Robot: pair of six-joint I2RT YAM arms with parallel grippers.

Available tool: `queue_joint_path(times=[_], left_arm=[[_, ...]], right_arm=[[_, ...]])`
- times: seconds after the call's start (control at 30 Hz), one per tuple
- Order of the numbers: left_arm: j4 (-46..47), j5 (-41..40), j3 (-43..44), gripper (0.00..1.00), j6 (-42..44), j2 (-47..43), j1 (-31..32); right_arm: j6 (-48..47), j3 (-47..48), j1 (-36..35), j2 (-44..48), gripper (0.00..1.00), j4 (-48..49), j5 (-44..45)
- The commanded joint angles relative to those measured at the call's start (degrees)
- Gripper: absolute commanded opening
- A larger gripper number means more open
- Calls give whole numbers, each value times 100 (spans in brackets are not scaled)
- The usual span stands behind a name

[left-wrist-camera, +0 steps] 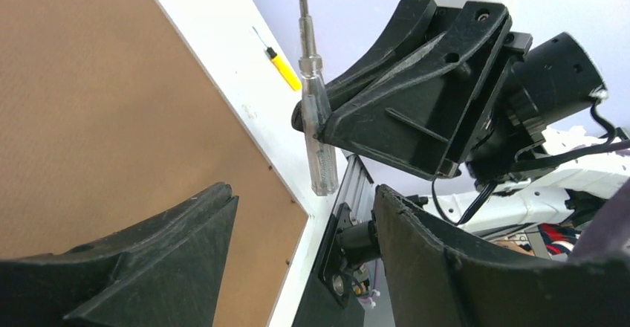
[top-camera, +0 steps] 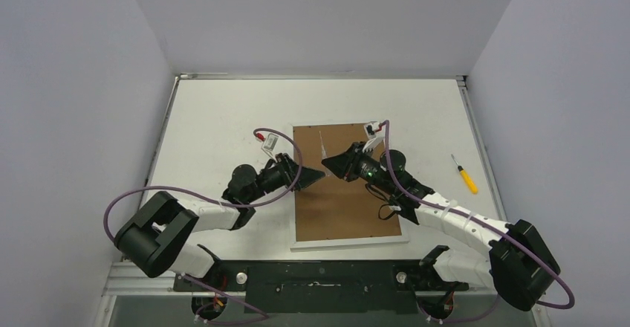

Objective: Take the photo out of the frame
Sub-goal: Pick up the screwdriver from the center of the board.

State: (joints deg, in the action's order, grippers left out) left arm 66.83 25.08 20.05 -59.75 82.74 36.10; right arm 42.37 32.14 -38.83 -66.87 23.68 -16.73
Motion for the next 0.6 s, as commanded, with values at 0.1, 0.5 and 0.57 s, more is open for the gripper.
queue_joint_path(times=[0.1,0.5,0.57], left_arm=[[-741,-567,222,55,285,-576,118],[-1387,-637,415,43,681,-1016,480],[-1405,-604,456,43,692,-991,503]], right_arm=[[622,-198,-30,20,5,1729,-489],[940,-414,-127,-220,6,2196,-652],[932,-411,-165,-213,5,2184,-695]])
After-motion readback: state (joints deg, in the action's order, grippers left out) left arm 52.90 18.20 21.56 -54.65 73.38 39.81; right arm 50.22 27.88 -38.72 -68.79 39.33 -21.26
